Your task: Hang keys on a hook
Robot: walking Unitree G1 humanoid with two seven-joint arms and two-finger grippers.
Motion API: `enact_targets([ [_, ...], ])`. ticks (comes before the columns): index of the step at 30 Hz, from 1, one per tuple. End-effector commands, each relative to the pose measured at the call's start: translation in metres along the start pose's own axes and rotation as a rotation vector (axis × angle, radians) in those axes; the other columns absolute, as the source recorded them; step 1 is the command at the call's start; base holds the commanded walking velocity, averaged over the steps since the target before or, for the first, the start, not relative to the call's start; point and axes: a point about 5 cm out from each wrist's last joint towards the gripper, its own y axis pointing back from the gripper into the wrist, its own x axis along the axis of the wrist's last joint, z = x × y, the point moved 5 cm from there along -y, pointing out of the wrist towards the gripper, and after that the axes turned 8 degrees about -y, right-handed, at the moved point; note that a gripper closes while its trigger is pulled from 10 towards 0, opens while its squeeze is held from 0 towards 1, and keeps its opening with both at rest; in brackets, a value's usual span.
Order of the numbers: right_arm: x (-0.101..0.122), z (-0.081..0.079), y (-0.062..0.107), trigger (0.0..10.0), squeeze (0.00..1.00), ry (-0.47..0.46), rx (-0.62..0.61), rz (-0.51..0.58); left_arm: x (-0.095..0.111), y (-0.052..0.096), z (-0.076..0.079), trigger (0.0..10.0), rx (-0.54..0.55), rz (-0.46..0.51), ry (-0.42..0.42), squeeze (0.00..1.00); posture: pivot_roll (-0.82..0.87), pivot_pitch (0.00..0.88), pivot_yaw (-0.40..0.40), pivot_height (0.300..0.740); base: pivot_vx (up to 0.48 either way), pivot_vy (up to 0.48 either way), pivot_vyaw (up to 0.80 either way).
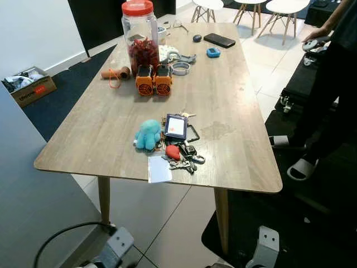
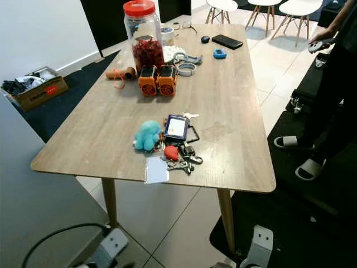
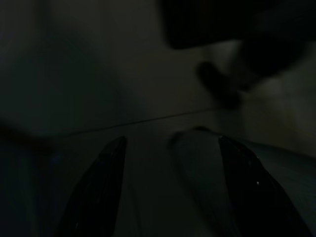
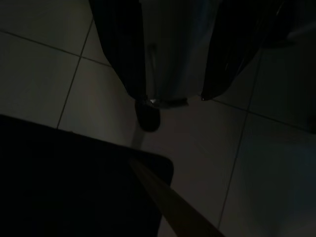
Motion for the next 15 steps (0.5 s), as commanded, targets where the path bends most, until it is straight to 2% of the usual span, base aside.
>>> enact_targets([
  [1,-0.001,0.004,0.001,10.0,0.0,0.0,-0.008,0.002,-0.007,0.005,0.007,10.0,-0.072,-0.015,-0.001,0.02,0.03,0.07,0.031,0.74,0.0,0.0,0.0],
  [4,0.001,0.005,0.001,10.0,0.0,-0.002,-0.01,0.008,-0.003,0.005,0.01,10.0,-0.09,0.021,0.025,0.02,0.03,0.074,0.028,0.74,0.0,0.0,0.0],
  [5,0.001,0.006,0.001,10.0,0.0,-0.002,-0.011,0.009,0.026,0.018,-0.021,10.0,-0.109,0.161,-0.002,0.01,0.04,0.075,0.024,0.74,0.0,0.0,0.0],
  [6,0.001,0.006,0.001,10.0,0.0,-0.002,-0.011,0.009,0.026,0.018,-0.021,10.0,-0.109,0.161,-0.002,0.01,0.04,0.075,0.024,0.74,0.0,0.0,0.0],
  [7,0.001,0.006,0.001,10.0,0.0,-0.001,-0.011,0.01,0.058,0.038,-0.051,10.0,-0.123,0.291,-0.05,0.0,0.04,0.075,0.022,0.74,0.0,0.0,0.0],
  [8,0.002,0.007,0.001,10.0,0.0,0.001,-0.01,0.01,0.092,0.06,-0.07,10.0,-0.144,0.405,-0.111,0.0,0.04,0.076,0.021,0.74,0.0,0.0,0.0],
  [9,0.002,0.007,0.001,10.0,0.0,0.001,-0.01,0.01,0.092,0.06,-0.07,10.0,-0.144,0.405,-0.111,0.0,0.04,0.076,0.021,0.74,0.0,0.0,0.0],
  [10,0.002,0.006,0.001,10.0,0.0,0.002,-0.009,0.009,0.118,0.076,-0.077,10.0,-0.173,0.485,-0.155,0.0,0.04,0.077,0.018,0.74,0.0,0.0,0.0],
  [11,0.002,0.006,0.001,10.0,0.0,0.004,-0.008,0.008,0.133,0.083,-0.078,10.0,-0.19,0.52,-0.178,0.0,0.04,0.077,0.018,0.74,0.0,0.0,0.0],
  [13,0.002,0.005,0.001,10.0,0.0,0.006,-0.006,0.007,0.147,0.086,-0.08,10.0,-0.196,0.551,-0.212,0.0,0.04,0.077,0.018,0.74,0.0,0.0,0.0],
  [15,0.002,0.005,0.001,10.0,0.0,0.006,-0.005,0.007,0.15,0.084,-0.081,10.0,-0.192,0.56,-0.22,0.0,0.04,0.077,0.022,0.74,0.0,0.0,0.0],
])
